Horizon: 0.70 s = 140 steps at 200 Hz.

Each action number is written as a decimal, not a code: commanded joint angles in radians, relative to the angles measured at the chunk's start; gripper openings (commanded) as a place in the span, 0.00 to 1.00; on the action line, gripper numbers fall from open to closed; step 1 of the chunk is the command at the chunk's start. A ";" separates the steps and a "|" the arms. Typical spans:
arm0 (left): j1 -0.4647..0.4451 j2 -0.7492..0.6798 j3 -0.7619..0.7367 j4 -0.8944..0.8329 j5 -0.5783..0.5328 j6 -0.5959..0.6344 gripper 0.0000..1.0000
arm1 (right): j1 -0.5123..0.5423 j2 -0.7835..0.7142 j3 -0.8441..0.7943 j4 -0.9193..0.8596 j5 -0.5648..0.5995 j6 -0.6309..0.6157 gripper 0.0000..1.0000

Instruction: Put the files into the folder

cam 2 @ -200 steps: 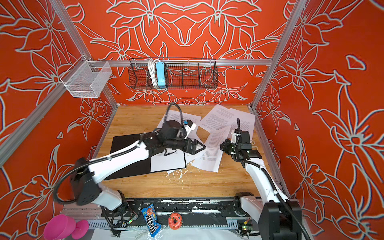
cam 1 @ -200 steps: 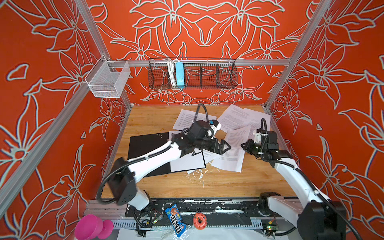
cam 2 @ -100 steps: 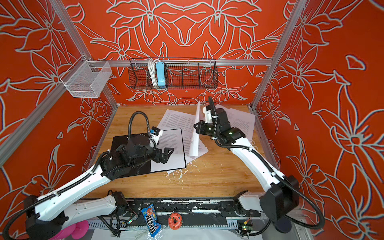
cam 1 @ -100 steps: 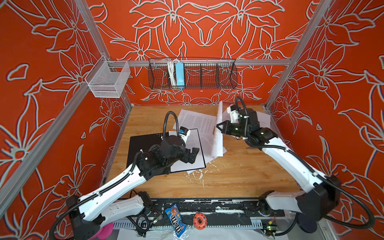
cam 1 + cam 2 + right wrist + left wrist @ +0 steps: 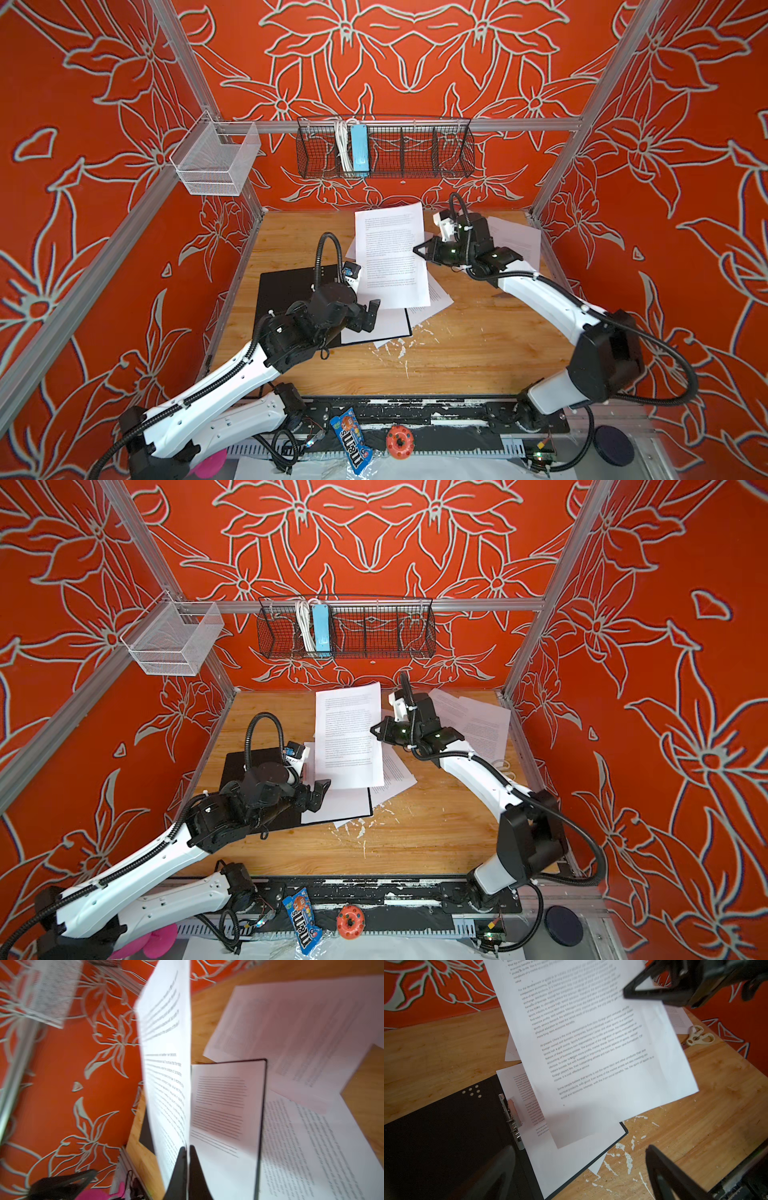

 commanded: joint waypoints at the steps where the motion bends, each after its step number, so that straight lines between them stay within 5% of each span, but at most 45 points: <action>1: 0.007 0.043 0.037 -0.042 -0.040 0.012 0.98 | 0.023 0.102 -0.038 0.008 0.053 -0.061 0.00; 46: 0.063 0.133 0.076 -0.095 -0.007 -0.037 0.98 | 0.073 0.257 0.028 -0.022 0.128 -0.134 0.00; 140: 0.140 0.235 0.104 -0.129 0.093 -0.052 0.98 | 0.116 0.359 0.113 -0.008 0.098 -0.119 0.00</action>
